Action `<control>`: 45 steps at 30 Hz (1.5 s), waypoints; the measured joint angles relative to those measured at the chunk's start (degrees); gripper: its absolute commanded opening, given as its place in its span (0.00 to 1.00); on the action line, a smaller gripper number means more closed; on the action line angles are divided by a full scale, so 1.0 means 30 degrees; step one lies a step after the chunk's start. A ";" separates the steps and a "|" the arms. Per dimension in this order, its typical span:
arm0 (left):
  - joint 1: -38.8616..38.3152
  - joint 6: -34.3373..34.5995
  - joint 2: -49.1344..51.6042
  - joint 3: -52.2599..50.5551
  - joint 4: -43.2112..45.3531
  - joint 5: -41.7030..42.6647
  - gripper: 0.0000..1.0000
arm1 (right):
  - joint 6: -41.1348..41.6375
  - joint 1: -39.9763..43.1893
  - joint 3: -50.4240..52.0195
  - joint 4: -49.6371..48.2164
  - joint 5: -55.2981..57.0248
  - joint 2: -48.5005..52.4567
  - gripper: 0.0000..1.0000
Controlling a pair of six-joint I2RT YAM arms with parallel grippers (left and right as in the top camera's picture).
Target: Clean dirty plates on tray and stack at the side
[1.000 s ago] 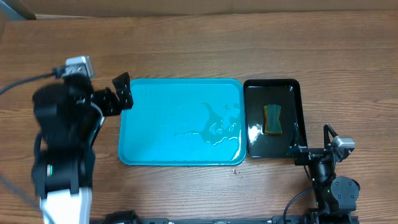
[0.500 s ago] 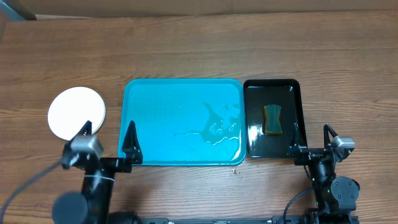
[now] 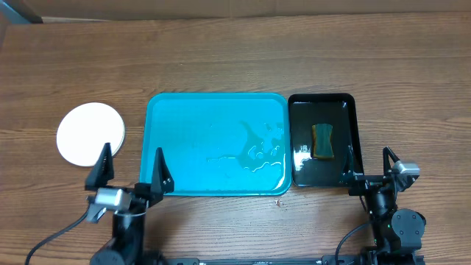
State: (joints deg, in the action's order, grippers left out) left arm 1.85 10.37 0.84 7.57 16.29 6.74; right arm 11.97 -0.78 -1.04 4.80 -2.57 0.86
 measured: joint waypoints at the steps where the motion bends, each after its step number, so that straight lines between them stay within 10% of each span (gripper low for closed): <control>1: 0.0000 0.0029 0.0000 -0.0393 -0.0386 -0.0058 1.00 | 0.0007 0.0000 0.0000 0.0007 0.0000 0.0000 1.00; 14: 0.0000 0.0488 0.0007 -0.2208 -0.6768 -0.2579 1.00 | 0.0000 -0.0007 0.0000 0.0000 -0.0007 -0.0007 1.00; 45: 0.0000 0.0029 0.0000 -0.2361 -0.6885 -0.3053 1.00 | 0.0000 -0.0007 0.0000 0.0000 0.0000 -0.0007 1.00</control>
